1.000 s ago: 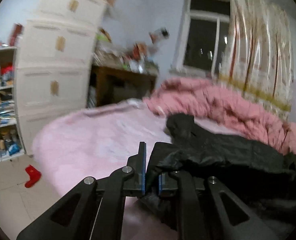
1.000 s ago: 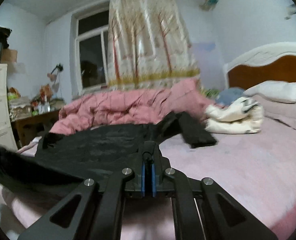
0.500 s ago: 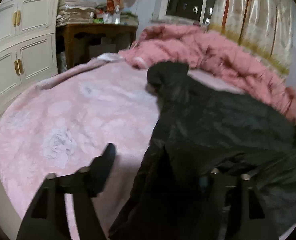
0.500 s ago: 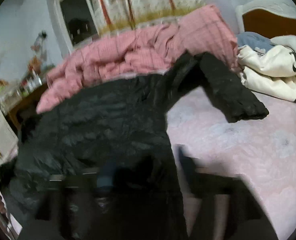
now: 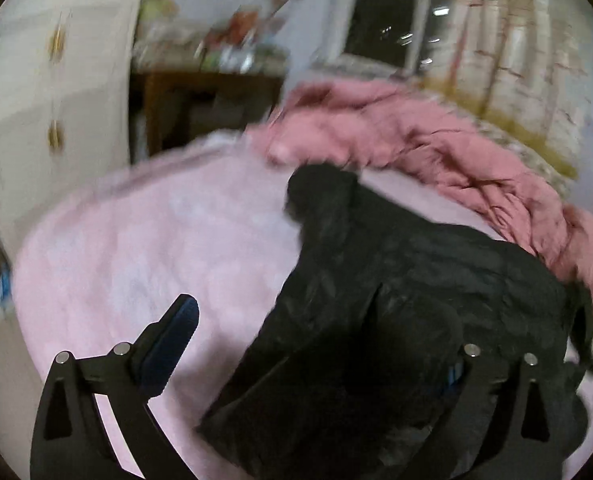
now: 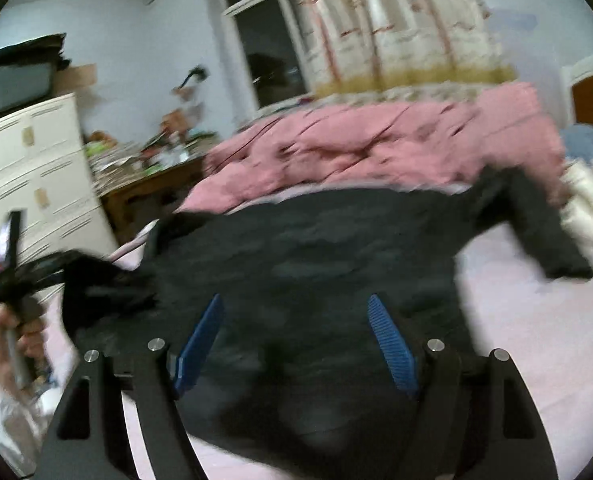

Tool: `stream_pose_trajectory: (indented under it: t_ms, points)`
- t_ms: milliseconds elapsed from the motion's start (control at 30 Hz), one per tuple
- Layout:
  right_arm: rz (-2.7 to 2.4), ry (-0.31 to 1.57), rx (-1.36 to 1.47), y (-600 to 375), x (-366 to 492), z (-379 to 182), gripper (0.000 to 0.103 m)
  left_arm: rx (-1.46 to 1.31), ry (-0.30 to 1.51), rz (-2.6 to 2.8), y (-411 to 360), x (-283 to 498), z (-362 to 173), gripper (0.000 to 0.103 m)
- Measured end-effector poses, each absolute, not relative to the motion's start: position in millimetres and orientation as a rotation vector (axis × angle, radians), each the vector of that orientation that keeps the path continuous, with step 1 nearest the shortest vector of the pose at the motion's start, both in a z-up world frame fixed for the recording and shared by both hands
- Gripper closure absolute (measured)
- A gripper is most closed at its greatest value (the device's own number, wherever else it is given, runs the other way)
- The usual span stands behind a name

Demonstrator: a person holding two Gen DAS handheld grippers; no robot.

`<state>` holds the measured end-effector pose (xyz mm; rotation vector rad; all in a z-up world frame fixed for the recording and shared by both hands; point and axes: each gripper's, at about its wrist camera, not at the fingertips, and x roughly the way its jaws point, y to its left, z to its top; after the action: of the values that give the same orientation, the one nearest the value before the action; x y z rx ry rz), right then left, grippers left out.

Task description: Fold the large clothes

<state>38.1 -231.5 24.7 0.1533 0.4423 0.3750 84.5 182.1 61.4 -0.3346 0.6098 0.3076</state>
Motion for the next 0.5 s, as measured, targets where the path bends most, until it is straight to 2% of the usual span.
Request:
stream_pose_trajectory:
  t_ms: [67, 167, 267, 500]
  points:
    - [0.397, 0.516, 0.106, -207, 46, 5, 0.031, -0.350, 0.687, 0.259, 186, 93, 52, 0.006]
    - [0.358, 0.612, 0.019, -187, 60, -15, 0.031, -0.299, 0.779, 0.140, 176, 97, 41, 0.006]
    - [0.359, 0.647, 0.060, -192, 68, -17, 0.031, -0.284, 0.811, 0.056, 165, 89, 37, 0.006]
    - [0.271, 0.637, 0.114, -212, 68, -19, 0.031, -0.046, 0.457, 0.120, 117, 27, 82, 0.004]
